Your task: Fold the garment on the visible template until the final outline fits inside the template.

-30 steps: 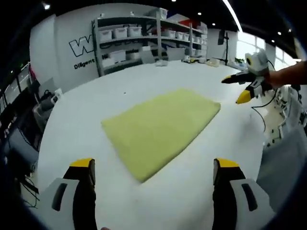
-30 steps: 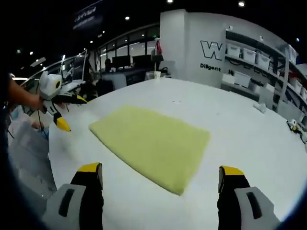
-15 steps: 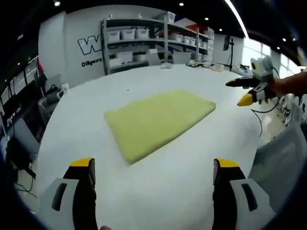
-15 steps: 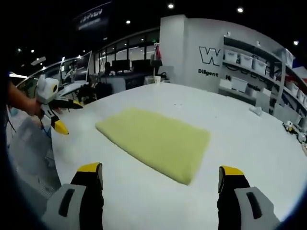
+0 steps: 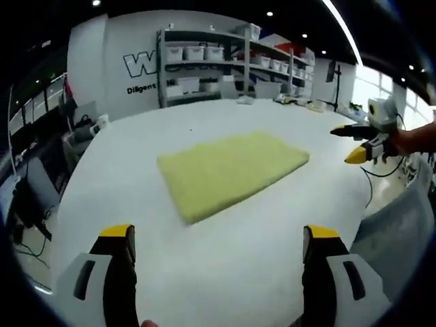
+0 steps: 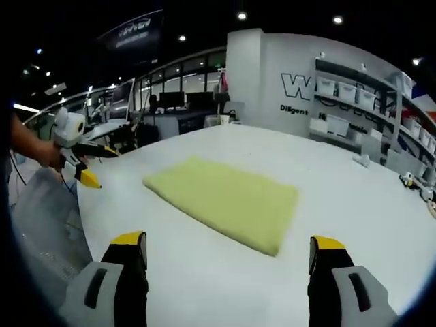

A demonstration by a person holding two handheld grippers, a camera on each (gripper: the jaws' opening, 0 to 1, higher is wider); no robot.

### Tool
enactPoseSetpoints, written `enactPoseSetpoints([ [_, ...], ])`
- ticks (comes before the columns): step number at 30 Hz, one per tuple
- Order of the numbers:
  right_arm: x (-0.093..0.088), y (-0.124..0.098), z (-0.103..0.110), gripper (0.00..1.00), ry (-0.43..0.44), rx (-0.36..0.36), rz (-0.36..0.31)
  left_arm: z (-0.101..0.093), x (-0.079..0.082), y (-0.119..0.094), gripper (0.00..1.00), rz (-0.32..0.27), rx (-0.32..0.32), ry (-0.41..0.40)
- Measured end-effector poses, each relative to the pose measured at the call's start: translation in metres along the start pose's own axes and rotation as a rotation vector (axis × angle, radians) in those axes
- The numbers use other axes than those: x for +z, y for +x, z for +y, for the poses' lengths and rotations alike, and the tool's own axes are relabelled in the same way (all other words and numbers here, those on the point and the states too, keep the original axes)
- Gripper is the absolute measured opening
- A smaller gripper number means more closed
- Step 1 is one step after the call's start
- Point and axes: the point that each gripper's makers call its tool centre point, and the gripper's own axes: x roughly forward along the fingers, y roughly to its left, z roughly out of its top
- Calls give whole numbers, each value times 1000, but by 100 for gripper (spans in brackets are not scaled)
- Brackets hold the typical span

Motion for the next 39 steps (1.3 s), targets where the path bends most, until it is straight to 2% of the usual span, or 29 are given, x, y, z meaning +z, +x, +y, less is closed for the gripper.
enactPoseSetpoints([
  [6,-1,-4,-5,97,23,-18,-18,-3,-1,-3,99,-4,6,-2],
  [14,-18,-3,-6,96,27,-13,20,-9,-4,0,99,-1,-2,-11],
  [32,-26,-1,-8,94,41,-2,38,-15,-3,6,99,4,-14,6],
  [39,-22,2,-5,94,42,7,34,-13,-3,5,99,4,-6,-6],
])
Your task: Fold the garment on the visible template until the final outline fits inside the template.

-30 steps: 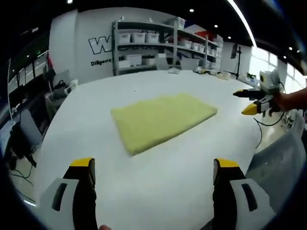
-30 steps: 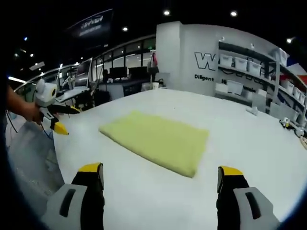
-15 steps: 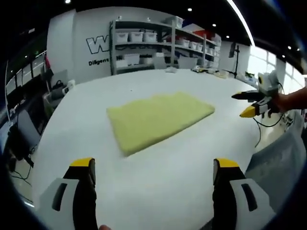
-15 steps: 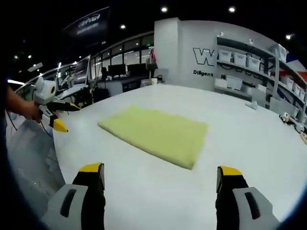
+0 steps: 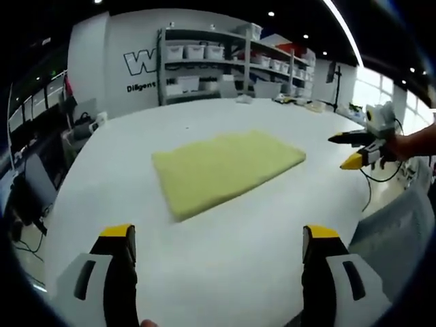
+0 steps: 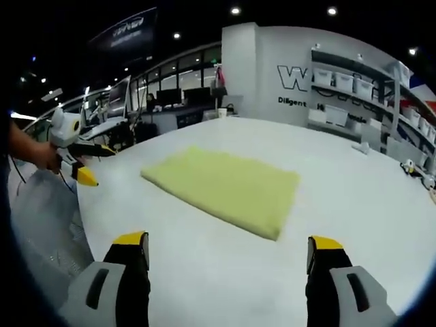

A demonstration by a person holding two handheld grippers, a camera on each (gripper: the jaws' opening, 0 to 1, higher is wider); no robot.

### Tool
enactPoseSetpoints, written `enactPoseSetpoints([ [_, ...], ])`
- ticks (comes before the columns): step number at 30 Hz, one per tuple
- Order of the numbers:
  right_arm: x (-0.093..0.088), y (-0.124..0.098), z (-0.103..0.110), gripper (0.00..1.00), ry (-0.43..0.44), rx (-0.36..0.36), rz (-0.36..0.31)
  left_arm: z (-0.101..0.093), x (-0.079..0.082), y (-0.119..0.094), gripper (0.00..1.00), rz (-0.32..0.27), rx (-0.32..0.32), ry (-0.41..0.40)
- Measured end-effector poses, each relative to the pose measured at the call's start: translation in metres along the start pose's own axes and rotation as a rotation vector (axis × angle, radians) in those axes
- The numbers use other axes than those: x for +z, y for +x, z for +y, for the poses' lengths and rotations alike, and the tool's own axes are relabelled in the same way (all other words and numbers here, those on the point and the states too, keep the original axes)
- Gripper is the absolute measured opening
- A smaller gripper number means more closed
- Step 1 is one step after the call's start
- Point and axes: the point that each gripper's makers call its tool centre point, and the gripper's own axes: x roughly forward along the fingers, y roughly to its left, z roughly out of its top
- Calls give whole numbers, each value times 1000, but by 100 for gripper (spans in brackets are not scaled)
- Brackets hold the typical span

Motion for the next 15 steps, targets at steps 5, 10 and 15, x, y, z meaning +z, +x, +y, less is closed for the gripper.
enactPoseSetpoints([
  [5,5,0,4,94,-9,7,-5,4,2,-4,99,-10,9,-6],
  [10,8,-1,1,93,-9,-1,-10,6,2,-6,98,-16,14,-16],
  [15,10,-5,-1,92,46,-12,-29,4,1,-5,98,-12,7,-10],
])
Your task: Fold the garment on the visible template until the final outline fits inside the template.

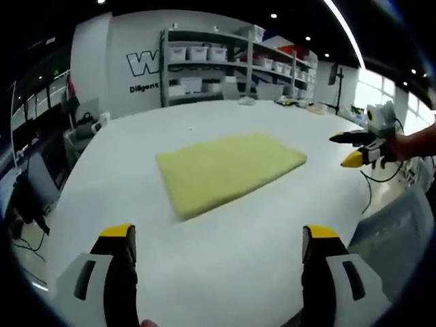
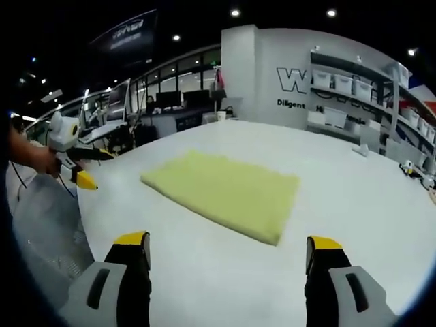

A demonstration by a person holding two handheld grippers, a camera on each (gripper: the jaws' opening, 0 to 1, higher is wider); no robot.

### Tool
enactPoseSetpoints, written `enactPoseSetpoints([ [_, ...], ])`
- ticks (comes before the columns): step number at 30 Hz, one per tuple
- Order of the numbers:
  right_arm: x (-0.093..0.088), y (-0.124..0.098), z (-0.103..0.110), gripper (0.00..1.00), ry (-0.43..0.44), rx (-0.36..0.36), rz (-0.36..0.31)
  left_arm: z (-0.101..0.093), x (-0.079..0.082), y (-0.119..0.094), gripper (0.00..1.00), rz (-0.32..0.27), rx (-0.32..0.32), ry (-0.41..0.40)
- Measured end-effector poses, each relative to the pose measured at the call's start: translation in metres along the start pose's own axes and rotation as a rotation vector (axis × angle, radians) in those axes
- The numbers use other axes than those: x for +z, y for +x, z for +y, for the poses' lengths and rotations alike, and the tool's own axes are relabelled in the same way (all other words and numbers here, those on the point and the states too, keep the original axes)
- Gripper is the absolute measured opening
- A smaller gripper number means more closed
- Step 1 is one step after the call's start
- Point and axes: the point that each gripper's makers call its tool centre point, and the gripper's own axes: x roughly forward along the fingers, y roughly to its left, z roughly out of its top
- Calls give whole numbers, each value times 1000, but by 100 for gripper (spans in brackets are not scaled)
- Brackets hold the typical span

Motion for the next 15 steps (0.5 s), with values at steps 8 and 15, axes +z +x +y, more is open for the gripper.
enactPoseSetpoints([
  [8,-3,-4,0,92,-3,-7,11,-4,2,2,98,2,-14,5],
  [15,-10,-7,1,91,4,-9,25,-5,2,1,98,2,-16,2],
])
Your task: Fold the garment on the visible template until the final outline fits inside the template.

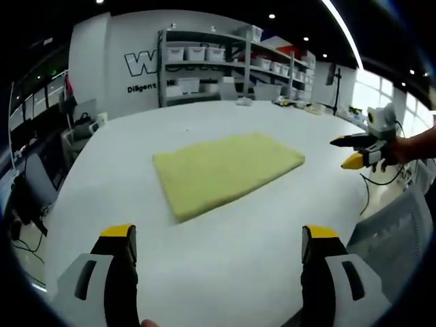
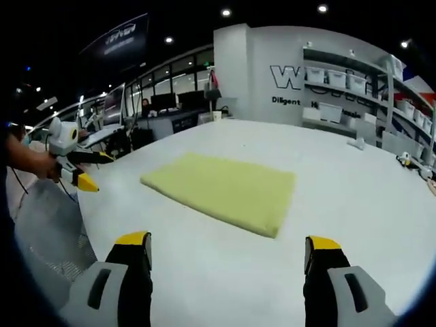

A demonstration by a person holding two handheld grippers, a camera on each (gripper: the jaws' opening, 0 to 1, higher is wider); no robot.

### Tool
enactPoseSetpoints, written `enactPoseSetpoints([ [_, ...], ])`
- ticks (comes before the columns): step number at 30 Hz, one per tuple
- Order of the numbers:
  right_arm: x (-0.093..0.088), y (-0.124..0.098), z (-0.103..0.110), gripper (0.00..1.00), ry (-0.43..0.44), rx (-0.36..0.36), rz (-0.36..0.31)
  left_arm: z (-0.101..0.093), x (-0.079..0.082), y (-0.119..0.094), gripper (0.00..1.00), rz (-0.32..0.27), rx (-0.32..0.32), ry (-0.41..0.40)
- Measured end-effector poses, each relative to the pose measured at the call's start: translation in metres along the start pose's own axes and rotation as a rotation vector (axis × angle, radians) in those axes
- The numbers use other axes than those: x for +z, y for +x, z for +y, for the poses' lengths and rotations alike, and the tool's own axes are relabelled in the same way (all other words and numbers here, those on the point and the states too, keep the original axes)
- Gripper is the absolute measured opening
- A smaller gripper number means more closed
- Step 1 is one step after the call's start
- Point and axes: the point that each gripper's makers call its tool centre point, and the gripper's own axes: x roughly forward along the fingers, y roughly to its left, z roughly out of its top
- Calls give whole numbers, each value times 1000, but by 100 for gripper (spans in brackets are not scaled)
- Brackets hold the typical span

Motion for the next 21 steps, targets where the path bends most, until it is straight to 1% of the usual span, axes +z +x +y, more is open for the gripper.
enactPoseSetpoints([
  [4,-3,-1,1,90,8,-1,7,-1,-3,0,97,9,-4,6],
  [8,-2,-3,3,90,1,3,8,-3,-3,0,97,11,-8,8],
  [16,2,-5,0,88,-2,-4,10,-4,-4,0,96,18,-16,5],
  [21,2,-8,1,87,-5,0,17,-5,-4,0,96,21,-18,3],
])
